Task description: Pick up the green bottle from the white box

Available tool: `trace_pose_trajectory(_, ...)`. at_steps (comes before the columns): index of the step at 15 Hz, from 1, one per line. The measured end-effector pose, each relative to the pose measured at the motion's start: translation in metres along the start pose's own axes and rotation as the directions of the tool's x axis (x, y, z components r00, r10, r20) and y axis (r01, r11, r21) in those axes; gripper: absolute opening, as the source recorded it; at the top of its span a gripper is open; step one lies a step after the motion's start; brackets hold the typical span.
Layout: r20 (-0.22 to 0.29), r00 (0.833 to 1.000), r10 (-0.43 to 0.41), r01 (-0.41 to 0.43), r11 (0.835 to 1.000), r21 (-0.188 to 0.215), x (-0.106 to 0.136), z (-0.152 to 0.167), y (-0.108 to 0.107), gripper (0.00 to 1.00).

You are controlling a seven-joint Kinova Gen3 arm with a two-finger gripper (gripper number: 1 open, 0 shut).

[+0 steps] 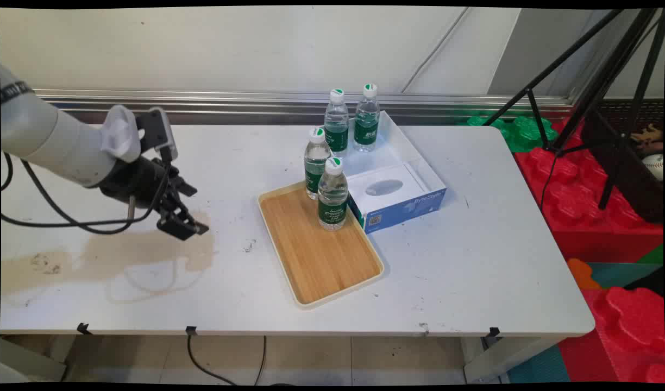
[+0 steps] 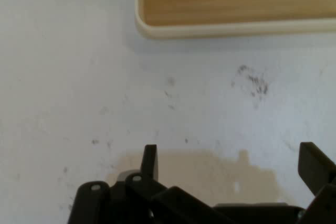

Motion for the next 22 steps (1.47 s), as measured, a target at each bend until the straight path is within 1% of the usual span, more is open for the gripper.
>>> trace_pose_trajectory(4,-0.04,0.999,-0.015,0.016,1.0,0.014,0.016,-0.013,-0.004,1.0)
trace_pose_trajectory(10,-0.14,0.99,-0.032,0.039,0.998,0.044,0.055,-0.038,-0.011,1.0)
trace_pose_trajectory(11,-0.159,0.987,-0.035,0.044,0.998,0.05,0.063,-0.043,-0.013,1.0)
trace_pose_trajectory(14,-0.241,0.969,-0.049,0.069,0.995,0.075,0.097,-0.058,-0.02,1.0)
trace_pose_trajectory(18,-0.304,0.951,-0.053,0.088,0.991,0.101,0.131,-0.064,-0.027,1.0)
trace_pose_trajectory(22,-0.351,0.935,-0.06,0.111,0.986,0.126,0.164,-0.061,-0.033,1.0)
